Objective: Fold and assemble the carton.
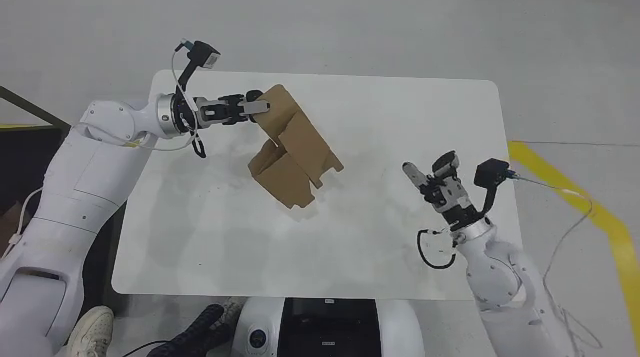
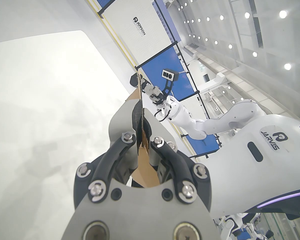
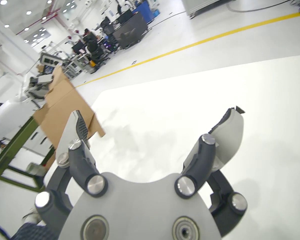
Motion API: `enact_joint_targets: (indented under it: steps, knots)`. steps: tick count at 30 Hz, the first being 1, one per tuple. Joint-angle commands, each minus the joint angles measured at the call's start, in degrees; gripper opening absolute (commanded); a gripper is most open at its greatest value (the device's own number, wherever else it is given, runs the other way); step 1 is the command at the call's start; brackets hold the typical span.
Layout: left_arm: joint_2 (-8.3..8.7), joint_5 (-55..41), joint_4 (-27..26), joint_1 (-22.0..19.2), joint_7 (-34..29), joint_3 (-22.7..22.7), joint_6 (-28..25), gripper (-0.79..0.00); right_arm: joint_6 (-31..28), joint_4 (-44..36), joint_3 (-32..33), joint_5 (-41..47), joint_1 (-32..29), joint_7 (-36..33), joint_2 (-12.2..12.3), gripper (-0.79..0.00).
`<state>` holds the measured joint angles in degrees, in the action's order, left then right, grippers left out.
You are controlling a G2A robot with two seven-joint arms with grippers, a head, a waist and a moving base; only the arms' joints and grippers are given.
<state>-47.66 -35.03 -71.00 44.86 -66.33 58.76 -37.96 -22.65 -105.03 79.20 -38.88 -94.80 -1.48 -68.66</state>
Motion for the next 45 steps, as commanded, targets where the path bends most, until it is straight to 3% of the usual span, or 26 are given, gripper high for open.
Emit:
enact_joint_targets:
  steps: [1, 9, 15, 29, 37, 45]
  knots:
    - [0.00, 0.0, 0.0, 0.0, 0.0, 0.0, 0.0, -0.785, -2.2, 0.6, -1.8, 4.9, 0.3, -1.7, -0.2, 0.000]
    - [0.00, 0.0, 0.0, 0.0, 0.0, 0.0, 0.0, -0.785, -11.0, 3.4, -10.5, 16.4, 2.5, -9.5, -0.8, 0.000]
    - [0.00, 0.0, 0.0, 0.0, 0.0, 0.0, 0.0, -0.785, -11.1, 5.3, -15.7, 14.8, 5.1, -10.3, -1.6, 0.000]
    - [0.00, 0.0, 0.0, 0.0, 0.0, 0.0, 0.0, -0.785, -9.1, 5.9, -16.6, 14.5, 5.8, -11.4, -1.6, 0.000]
    - [0.00, 0.0, 0.0, 0.0, 0.0, 0.0, 0.0, -0.785, -11.9, 11.6, -23.9, 19.0, 9.4, -10.4, -3.2, 0.000]
    - [0.00, 0.0, 0.0, 0.0, 0.0, 0.0, 0.0, -0.785, -10.6, 16.8, -28.8, 21.1, 13.4, -7.5, -5.0, 0.000]
